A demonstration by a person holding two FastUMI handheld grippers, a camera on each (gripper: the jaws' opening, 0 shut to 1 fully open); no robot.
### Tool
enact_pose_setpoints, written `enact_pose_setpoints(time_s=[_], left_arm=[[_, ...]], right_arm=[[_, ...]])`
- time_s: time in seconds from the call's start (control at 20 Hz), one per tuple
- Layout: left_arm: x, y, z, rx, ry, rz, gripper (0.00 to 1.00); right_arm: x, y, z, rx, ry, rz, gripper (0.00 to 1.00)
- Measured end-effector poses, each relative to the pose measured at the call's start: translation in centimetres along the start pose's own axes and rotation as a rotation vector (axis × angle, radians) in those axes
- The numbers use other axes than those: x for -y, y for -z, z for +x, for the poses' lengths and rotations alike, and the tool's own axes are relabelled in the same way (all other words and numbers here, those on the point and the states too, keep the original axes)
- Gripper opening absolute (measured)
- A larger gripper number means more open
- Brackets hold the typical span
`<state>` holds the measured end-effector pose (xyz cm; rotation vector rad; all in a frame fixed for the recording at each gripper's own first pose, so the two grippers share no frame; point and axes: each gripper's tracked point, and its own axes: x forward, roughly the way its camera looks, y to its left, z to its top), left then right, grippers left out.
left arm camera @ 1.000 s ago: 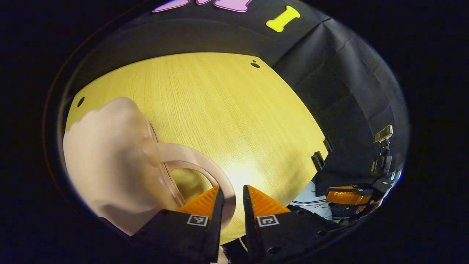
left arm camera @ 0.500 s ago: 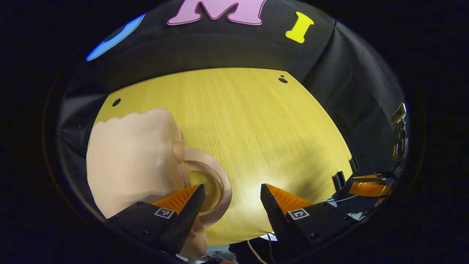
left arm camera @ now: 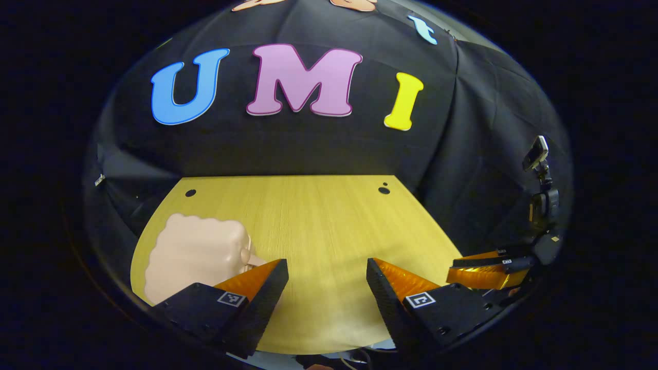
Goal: First open the suitcase, pack the skin care products into it, and then close the suitcase.
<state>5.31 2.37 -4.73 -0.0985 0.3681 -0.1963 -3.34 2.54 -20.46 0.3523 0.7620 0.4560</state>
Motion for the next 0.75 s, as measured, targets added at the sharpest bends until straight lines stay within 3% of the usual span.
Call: enact_pose_setpoints(time_s=[0.05, 0.1, 0.15, 0.2, 0.45, 0.6, 0.75], left_arm=[[0.4, -1.0, -0.9, 0.035, 0.005, 0.012, 0.96], [1.1, -2.3, -1.8, 0.069, 0.002, 0.037, 0.96], [1.5, -3.8, -2.8, 0.102, -0.007, 0.071, 0.97], [1.7, -4.8, -3.3, 0.134, -0.018, 0.101, 0.96], [3.4, -10.2, -5.3, 0.289, -0.033, 0.149, 0.96], [3.5, -14.7, -7.4, 0.442, -0.075, 0.182, 0.96], [3.0, -17.7, -8.9, 0.575, -0.152, 0.257, 0.95]], right_arm=[[-0.1, -1.4, -0.3, 0.042, -0.002, -0.028, 0.39], [-0.7, -2.8, -1.0, 0.085, -0.002, -0.053, 0.53], [-1.1, -4.3, -1.6, 0.128, 0.005, -0.075, 0.53], [-1.3, -5.6, -2.2, 0.174, 0.013, -0.095, 0.62], [-1.8, -12.8, -5.5, 0.431, 0.127, -0.176, 0.69], [-2.5, -16.9, -7.9, 0.580, 0.210, -0.245, 0.86], [-3.6, -19.0, -9.2, 0.669, 0.245, -0.267, 0.95]])
